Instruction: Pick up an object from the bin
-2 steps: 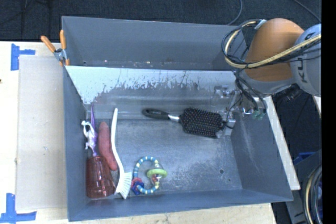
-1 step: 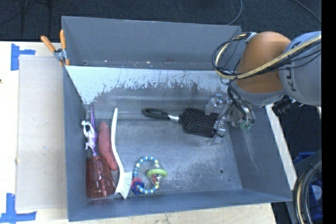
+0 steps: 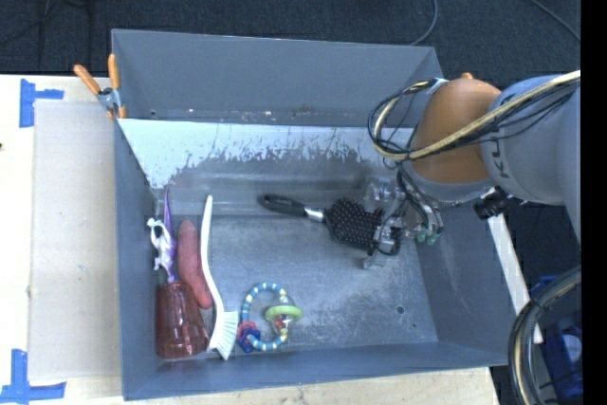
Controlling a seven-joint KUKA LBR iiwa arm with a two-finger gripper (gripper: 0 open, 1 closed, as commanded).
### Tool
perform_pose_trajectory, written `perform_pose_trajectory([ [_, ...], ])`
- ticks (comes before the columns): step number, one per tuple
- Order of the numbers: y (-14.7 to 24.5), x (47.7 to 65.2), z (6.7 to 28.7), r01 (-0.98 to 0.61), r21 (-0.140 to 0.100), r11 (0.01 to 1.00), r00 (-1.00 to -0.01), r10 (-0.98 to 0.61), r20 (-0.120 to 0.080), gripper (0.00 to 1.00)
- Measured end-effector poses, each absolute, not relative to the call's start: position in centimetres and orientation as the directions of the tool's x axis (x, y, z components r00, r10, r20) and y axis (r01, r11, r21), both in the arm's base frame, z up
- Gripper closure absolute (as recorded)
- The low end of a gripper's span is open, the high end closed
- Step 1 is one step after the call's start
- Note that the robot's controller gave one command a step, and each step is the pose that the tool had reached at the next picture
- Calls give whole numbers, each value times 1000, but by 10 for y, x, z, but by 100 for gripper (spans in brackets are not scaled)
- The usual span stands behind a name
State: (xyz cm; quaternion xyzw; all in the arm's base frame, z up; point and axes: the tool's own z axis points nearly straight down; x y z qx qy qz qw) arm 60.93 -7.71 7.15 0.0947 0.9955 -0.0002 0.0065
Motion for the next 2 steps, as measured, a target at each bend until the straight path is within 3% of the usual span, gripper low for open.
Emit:
perform_pose_trajectory([
  [1, -78, 612, 75, 210, 1, 978, -978, 210, -8, 100],
  [2, -78, 612, 75, 210, 1, 978, -978, 210, -8, 100],
])
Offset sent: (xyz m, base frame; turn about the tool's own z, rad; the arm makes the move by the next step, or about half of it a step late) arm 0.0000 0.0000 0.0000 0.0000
